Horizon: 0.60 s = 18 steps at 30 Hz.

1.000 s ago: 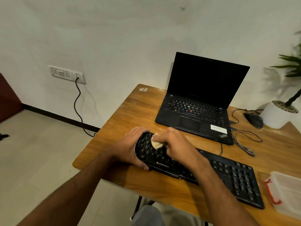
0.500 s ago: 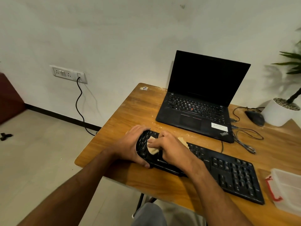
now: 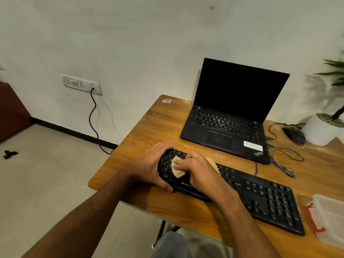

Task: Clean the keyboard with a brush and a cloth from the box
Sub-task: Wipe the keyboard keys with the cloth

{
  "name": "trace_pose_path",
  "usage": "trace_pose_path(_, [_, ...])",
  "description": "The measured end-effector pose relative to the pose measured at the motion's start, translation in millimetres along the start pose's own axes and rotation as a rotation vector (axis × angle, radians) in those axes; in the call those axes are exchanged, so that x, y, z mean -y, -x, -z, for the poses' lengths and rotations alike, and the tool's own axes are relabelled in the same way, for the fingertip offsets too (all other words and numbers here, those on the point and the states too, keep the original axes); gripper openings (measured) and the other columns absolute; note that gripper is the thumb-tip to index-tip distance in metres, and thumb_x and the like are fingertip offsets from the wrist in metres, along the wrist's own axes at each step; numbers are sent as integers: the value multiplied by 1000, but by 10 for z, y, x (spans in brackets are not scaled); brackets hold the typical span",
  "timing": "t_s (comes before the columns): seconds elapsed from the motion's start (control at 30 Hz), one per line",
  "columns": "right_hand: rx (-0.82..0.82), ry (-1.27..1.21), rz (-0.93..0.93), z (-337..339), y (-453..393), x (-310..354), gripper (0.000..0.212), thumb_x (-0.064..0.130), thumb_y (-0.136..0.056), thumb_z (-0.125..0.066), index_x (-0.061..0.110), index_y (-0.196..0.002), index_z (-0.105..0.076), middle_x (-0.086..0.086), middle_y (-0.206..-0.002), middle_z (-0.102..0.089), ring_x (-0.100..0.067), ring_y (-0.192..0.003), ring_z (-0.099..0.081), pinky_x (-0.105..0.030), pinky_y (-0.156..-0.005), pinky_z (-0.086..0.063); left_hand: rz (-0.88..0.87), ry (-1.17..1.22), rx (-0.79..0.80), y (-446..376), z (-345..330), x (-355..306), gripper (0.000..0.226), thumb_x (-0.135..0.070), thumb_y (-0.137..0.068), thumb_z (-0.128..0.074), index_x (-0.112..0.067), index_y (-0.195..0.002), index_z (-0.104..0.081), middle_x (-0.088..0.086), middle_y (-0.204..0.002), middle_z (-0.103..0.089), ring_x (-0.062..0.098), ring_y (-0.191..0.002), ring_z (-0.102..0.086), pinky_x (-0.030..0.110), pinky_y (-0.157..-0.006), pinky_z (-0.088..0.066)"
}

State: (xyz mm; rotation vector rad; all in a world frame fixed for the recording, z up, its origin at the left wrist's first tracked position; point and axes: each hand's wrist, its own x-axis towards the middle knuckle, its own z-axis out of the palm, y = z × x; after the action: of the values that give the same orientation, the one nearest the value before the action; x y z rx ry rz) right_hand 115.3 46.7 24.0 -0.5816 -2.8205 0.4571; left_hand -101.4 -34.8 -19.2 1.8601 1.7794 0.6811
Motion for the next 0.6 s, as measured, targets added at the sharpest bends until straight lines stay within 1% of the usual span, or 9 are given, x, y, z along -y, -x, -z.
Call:
trace_pose_path(0.07, [-14, -6, -39, 36, 134, -84, 32, 14, -96, -66, 29, -123, -71, 11, -107, -52, -4, -98, -48, -14, -86, -41, -2, -11, -2, -7, 3, 7, 135, -69, -48, -93, -31, -158, -25, -13, -160, -29, 5, -149, -23, 45, -128, -27])
trace_pose_path(0.17, [79, 3, -107, 214, 304, -204, 41, 1, -92, -66, 27, -123, -70, 20, -112, -53, 5, -97, -47, -11, -89, -42, -4, -12, 1, -18, -1, 19, 135, -72, -47, -90, -30, -158, -25, -11, -161, -29, 5, -150, -23, 43, -128, -25])
trace_pose_path(0.2, [74, 27, -118, 241, 298, -220, 45, -2, -90, -67, 28, -122, -71, 19, -111, -54, 3, -101, -50, -15, -91, -46, -3, -11, 1, -18, -5, 20, 135, -73, -47, -90, -30, -158, -25, -11, -161, -29, 5, -150, -23, 43, -128, -25])
trace_pose_path(0.27, [2, 46, -107, 232, 199, -183, 43, 1, -88, -68, 31, -119, -72, 12, -108, -57, -6, -103, -54, -24, -88, -50, -4, -11, -1, -16, -9, 20, 136, -73, -47, -89, -30, -158, -25, -12, -160, -29, 6, -150, -23, 44, -128, -25])
trace_pose_path(0.3, [-30, 30, -83, 200, 127, -127, 41, 3, -89, -69, 31, -119, -72, 10, -107, -58, -8, -101, -53, -25, -86, -49, -5, -12, -2, -17, -13, 20, 136, -73, -47, -90, -30, -158, -25, -12, -160, -30, 6, -150, -23, 45, -128, -26])
trace_pose_path(0.37, [-12, -11, -11, 75, 0, 19, 35, 7, -92, -68, 30, -118, -73, 6, -104, -58, -11, -97, -53, -27, -84, -49, -7, -15, -6, -13, -13, 23, 136, -73, -47, -91, -29, -158, -26, -13, -158, -31, 6, -150, -25, 45, -127, -28])
trace_pose_path(0.43, [11, -3, 33, -53, -28, 90, 25, 15, -96, -66, 28, -116, -74, 5, -102, -54, -12, -95, -53, -27, -85, -49, -6, -19, -9, -17, -10, 35, 136, -75, -47, -91, -30, -158, -27, -14, -158, -32, 6, -150, -26, 46, -126, -29])
trace_pose_path(0.5, [11, -18, -6, -29, 61, 60, 23, 21, -98, -64, 27, -119, -73, 7, -104, -51, -11, -96, -53, -23, -86, -48, -1, -22, -3, -17, -9, 44, 136, -74, -47, -91, -30, -159, -26, -13, -159, -31, 7, -150, -25, 47, -127, -28])
trace_pose_path(0.6, [92, -18, -67, 155, 262, -67, 37, 6, -94, -65, 26, -124, -71, 7, -106, -54, -10, -99, -51, -21, -88, -46, 8, -28, -1, -16, -6, 52, 138, -73, -47, -91, -30, -159, -25, -12, -161, -28, 7, -151, -23, 46, -127, -28])
